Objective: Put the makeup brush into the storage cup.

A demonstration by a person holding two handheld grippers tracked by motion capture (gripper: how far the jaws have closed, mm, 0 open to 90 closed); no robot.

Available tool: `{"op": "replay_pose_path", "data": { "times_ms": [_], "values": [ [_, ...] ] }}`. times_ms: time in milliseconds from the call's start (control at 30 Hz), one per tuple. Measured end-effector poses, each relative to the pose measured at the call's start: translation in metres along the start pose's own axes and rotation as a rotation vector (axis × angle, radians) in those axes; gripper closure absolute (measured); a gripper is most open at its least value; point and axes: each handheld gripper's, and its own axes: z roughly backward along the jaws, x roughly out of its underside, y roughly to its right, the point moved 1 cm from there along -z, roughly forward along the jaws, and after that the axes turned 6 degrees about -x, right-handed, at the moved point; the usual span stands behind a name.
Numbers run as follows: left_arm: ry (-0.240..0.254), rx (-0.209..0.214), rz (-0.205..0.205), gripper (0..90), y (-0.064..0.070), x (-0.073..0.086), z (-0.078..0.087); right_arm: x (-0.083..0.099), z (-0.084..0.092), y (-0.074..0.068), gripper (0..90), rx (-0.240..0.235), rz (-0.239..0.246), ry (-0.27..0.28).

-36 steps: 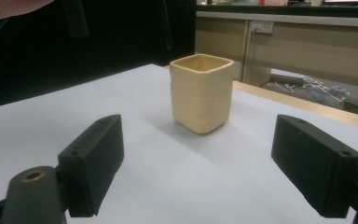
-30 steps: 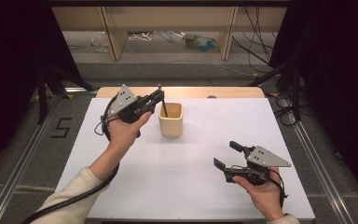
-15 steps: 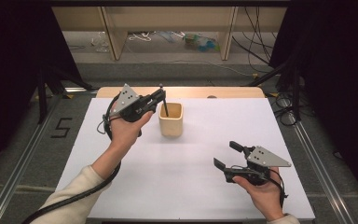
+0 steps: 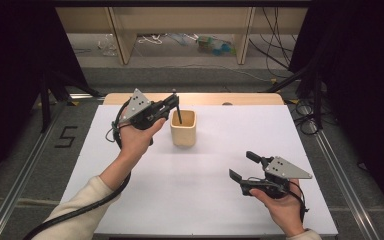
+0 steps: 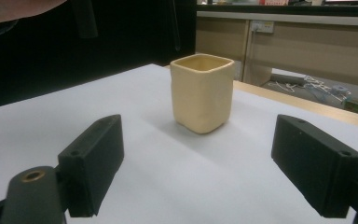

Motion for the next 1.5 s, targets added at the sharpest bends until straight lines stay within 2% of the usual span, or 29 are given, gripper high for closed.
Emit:
{"op": "replay_pose_path", "data": {
  "times_ms": [167,233,300,1500],
  "values": [
    [0.0,0.001,0.0,83.7,0.0,0.0,-0.002,0.0,0.001,0.0,18.1,0.01,0.007,-0.011],
    [-0.001,0.0,0.001,83.7,0.0,0.0,-0.002,0.0,0.0,0.0,18.1,-0.003,-0.002,0.003],
    [0.0,-0.001,0.0,83.6,0.0,0.0,-0.003,0.0,0.001,0.0,18.0,0.015,0.007,-0.01],
    [-0.014,-0.011,-0.008,83.6,-0.003,0.004,-0.013,0.0,0.001,0.0,18.1,0.013,0.008,-0.011]
  ]
}}
